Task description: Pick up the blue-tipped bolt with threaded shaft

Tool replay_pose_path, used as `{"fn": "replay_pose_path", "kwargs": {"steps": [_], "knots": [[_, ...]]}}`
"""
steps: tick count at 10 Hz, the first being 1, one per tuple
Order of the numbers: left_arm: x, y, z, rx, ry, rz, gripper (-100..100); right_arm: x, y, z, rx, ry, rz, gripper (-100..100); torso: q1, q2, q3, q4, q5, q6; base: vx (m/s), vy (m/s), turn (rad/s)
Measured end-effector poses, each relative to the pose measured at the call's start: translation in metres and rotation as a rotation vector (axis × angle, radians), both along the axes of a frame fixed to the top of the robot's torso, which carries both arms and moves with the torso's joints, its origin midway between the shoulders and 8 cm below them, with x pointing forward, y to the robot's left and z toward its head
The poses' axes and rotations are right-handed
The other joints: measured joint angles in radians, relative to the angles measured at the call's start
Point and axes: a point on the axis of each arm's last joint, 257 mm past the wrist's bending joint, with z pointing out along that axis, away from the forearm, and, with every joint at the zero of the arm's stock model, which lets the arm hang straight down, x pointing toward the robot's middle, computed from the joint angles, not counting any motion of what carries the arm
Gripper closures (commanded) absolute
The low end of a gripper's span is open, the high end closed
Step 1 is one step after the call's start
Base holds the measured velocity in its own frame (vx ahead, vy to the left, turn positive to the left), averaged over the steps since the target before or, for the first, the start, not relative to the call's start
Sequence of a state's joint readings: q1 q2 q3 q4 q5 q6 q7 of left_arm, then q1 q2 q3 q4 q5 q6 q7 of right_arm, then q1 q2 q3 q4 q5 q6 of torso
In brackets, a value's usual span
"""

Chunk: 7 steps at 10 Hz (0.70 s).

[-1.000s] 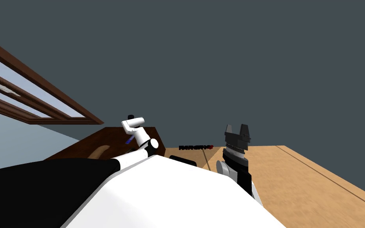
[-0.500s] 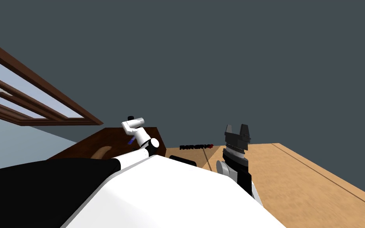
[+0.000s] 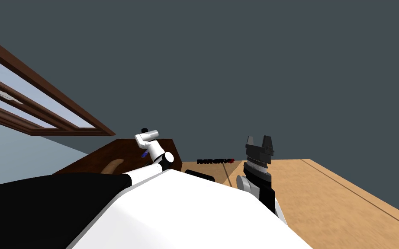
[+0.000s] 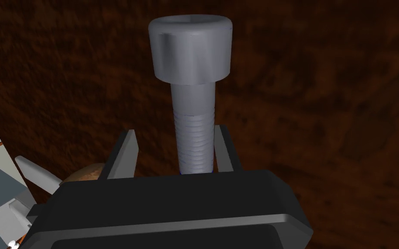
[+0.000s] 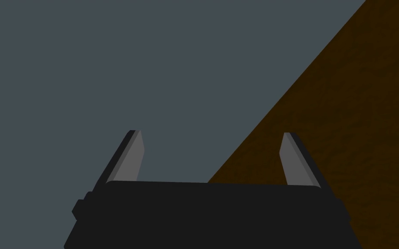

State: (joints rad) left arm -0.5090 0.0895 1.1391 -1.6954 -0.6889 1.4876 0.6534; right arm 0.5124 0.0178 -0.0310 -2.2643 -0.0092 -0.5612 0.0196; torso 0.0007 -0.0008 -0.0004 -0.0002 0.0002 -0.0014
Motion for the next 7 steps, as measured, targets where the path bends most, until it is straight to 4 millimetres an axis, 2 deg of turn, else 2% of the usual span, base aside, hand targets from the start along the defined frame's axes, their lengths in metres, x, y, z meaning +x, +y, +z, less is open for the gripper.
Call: {"fn": "replay_pose_path", "kwargs": {"steps": [3,4,5,7], "knots": [[0.0,0.0,0.0,0.001,0.0,0.0,100,0.0,0.0,0.0,0.0,0.0,0.0,0,0.0,0.0,0.0,0.0,0.0,0.0,0.0,0.0,0.0],[0.0,0.0,0.0,0.001,0.0,0.0,0,0.0,0.0,0.0,0.0,0.0,0.0,0,0.0,0.0,0.0,0.0,0.0,0.0,0.0,0.0,0.0],[0.0,0.0,0.0,0.001,0.0,0.0,100,0.0,0.0,0.0,0.0,0.0,0.0,0,0.0,0.0,0.0,0.0,0.0,0.0,-0.025,-0.018,-0.08],[-0.001,0.001,0.011,0.0,-0.001,0.011,100,0.0,0.0,0.0,0.0,0.0,0.0,0,-0.002,0.002,0.001,0.001,0.0,0.0,-0.025,-0.022,-0.044]]}}
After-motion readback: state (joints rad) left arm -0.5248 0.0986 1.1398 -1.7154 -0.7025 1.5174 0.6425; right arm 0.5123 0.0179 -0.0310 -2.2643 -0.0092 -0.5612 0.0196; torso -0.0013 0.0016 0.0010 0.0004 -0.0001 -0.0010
